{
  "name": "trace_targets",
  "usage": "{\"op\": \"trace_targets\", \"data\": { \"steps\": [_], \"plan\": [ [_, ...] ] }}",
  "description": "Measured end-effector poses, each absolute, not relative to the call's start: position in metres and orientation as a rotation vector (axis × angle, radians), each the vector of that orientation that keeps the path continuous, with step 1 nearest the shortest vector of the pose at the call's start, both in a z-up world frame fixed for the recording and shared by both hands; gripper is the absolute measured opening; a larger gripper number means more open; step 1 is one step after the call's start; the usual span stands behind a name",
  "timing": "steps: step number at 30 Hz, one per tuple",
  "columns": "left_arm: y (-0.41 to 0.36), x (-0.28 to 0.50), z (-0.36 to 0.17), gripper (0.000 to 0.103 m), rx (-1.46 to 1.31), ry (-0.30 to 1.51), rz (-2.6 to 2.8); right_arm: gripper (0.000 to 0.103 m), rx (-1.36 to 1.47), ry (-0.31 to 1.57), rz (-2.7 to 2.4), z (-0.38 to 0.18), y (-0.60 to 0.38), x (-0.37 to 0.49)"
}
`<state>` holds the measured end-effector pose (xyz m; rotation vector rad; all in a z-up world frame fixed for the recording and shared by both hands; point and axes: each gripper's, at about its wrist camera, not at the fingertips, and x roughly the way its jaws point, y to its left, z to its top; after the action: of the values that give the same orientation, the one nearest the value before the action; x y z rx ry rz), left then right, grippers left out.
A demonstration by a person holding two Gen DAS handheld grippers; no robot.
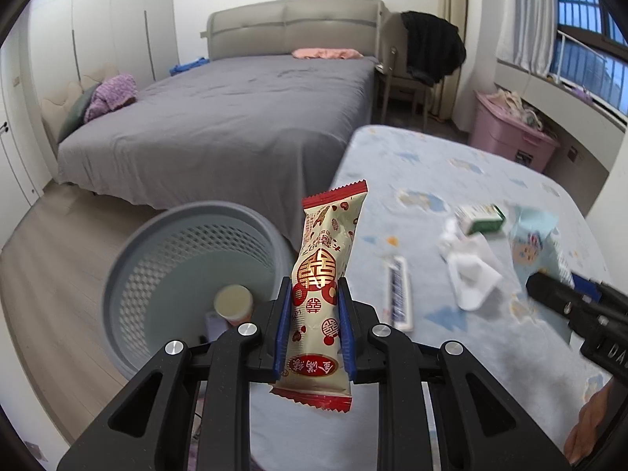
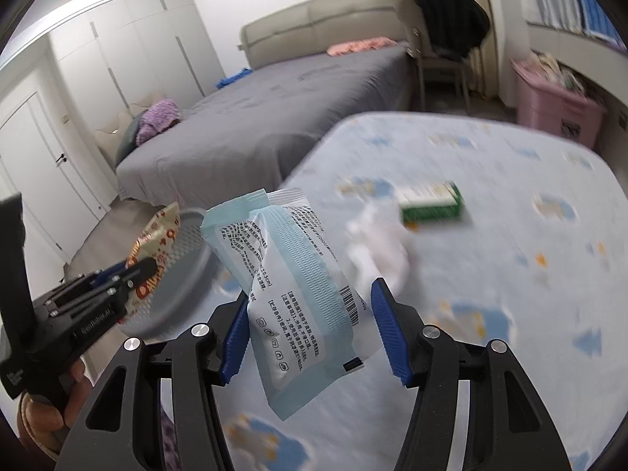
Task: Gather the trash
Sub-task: 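Carry the wipe packet and snack wrapper over the grey basket with both tools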
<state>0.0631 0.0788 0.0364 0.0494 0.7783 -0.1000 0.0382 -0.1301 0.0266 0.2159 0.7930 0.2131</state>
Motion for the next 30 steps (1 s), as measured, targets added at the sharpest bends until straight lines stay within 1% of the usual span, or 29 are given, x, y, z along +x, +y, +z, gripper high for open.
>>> {"op": "trace_targets", "data": {
  "steps": [6, 10, 18, 26, 30],
  "plan": [
    [0.117, 0.080, 0.050, 0.022, 0.044, 0.747, -0.052, 0.056, 0.165, 0.746, 0.283, 0.053, -0.079, 0.074],
    [0.145, 0.093, 0.048, 0.022, 0.029, 0.749, -0.013, 0.056, 0.151, 0.749, 0.337, 0.055, -0.046, 0.097],
    [0.187, 0.115, 0.020, 0.023, 0.002, 0.814, 0.065, 0.056, 0.098, 0.833, 0.434, 0.028, 0.024, 0.136],
    [0.228, 0.124, -0.012, 0.023, -0.044, 0.886, 0.131, 0.056, 0.060, 0.913, 0.496, -0.004, 0.068, 0.156],
    [0.238, 0.124, -0.019, 0.024, -0.052, 0.899, 0.137, 0.056, 0.042, 0.934, 0.513, -0.013, 0.084, 0.160]
  ]
}}
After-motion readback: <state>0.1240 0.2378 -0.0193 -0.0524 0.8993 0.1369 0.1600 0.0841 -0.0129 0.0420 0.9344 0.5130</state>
